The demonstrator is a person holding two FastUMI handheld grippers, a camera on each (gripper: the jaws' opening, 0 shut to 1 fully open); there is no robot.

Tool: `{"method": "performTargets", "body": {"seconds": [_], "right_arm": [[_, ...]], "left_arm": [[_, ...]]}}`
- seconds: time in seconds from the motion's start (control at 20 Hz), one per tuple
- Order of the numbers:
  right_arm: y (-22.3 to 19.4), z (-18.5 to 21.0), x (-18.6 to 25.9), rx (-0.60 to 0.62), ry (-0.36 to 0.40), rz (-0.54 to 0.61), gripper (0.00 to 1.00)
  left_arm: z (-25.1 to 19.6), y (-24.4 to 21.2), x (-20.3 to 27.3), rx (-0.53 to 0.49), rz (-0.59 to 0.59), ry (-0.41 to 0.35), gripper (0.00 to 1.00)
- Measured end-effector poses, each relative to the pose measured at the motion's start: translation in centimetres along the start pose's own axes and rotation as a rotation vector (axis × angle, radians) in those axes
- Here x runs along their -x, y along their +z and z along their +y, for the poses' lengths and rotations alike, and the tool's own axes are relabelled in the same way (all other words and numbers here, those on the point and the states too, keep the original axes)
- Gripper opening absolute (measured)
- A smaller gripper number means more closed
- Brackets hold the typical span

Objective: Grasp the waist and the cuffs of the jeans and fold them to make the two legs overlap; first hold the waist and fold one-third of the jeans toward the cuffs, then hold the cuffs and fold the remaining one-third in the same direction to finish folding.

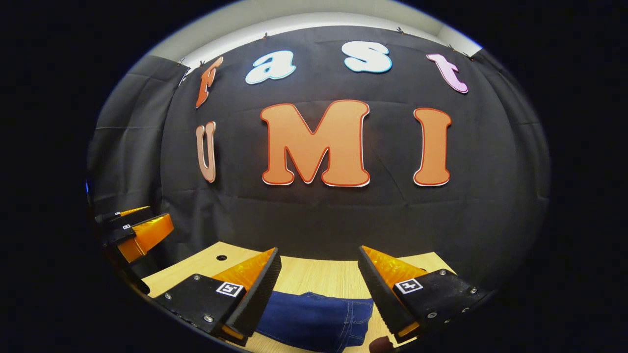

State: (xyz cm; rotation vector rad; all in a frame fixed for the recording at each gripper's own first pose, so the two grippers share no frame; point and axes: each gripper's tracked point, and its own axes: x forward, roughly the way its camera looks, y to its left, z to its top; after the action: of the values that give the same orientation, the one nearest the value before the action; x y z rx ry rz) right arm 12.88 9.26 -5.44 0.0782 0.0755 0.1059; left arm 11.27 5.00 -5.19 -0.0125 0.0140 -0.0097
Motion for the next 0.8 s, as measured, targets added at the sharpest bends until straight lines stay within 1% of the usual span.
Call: {"method": "performTargets", "body": {"seconds": [0.2, 0.25, 0.4, 0.45, 0.6, 0.8], "right_arm": [[0.1, 0.2, -0.1, -0.009, 0.005, -0.006, 0.96], [0.0, 0.3, -0.1, -0.011, 0.006, -0.004, 0.96], [0.0, 0.4, -0.3, -0.014, 0.006, -0.001, 0.96], [0.2, 0.5, -0.3, -0.014, 0.008, -0.004, 0.96], [0.6, 0.9, -0.2, -0.004, 0.010, -0.027, 0.96], [0.5, 1.5, 0.1, 0.013, 0.016, -0.031, 0.96]], "left_arm": [[0.1, 0.1, 0.1, -0.005, -0.004, 0.003, 0.96], [0.1, 0.1, 0.1, -0.006, -0.007, 0.002, 0.97], [0.4, 0.2, 0.2, -0.003, -0.009, 0.006, 0.97], [0.5, 0.1, 0.2, 0.001, -0.008, 0.006, 0.96], [0.3, -0.6, 0.5, 0.021, 0.011, -0.011, 0.97], [1.0, -0.3, 0.6, 0.019, -0.006, -0.003, 0.97]]}}
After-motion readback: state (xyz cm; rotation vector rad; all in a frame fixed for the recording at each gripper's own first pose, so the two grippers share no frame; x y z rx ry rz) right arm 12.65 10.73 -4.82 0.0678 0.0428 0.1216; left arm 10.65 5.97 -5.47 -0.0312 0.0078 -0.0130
